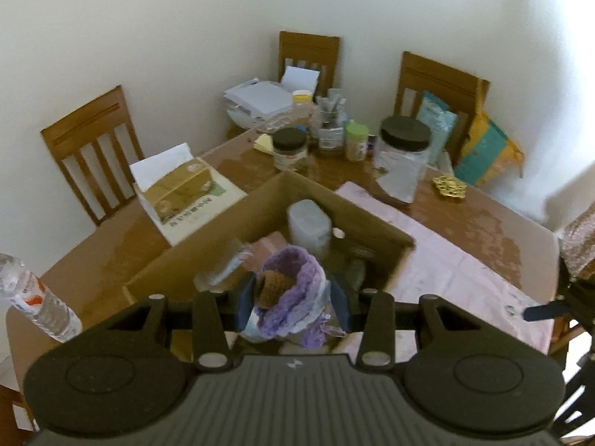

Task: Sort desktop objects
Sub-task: 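Carry the purple scrunchie into the cardboard box and open the left gripper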

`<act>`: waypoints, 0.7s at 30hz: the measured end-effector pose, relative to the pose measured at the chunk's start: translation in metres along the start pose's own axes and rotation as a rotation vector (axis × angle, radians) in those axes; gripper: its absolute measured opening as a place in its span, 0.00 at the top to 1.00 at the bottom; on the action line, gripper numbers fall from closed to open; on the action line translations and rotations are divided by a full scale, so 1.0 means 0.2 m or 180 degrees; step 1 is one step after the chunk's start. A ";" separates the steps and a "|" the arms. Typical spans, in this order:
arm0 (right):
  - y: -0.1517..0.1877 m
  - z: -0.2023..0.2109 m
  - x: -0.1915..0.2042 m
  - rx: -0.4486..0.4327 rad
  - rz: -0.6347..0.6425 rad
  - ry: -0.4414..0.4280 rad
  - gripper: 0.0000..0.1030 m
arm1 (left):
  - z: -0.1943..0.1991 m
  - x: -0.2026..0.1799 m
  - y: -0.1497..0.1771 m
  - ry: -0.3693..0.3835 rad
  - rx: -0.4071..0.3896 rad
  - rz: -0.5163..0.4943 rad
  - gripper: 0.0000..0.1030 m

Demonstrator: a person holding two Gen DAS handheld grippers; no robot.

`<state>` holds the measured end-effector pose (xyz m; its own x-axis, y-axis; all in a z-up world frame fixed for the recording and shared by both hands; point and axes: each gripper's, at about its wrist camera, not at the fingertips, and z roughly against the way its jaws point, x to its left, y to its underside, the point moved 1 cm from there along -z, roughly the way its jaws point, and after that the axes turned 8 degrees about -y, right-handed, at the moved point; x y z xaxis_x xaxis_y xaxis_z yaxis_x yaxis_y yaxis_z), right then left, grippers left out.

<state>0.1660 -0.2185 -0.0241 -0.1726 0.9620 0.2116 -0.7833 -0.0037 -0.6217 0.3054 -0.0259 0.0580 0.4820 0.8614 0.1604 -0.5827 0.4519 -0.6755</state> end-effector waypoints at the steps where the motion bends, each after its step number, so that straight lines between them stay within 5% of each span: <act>1: 0.00 0.00 0.00 -0.0004 0.0004 -0.0002 0.00 | -0.02 0.02 -0.01 -0.0026 0.0026 0.0010 0.59; 21: -0.05 -0.01 0.04 -0.0052 0.0044 0.0021 0.00 | -0.34 0.26 0.00 -0.0483 0.0391 0.0208 0.58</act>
<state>0.1737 -0.2097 -0.0163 -0.1793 0.9636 0.1981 -0.7709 -0.0125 -0.6369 0.3747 0.0041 0.0170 0.3420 0.9106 0.2321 -0.6893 0.4109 -0.5967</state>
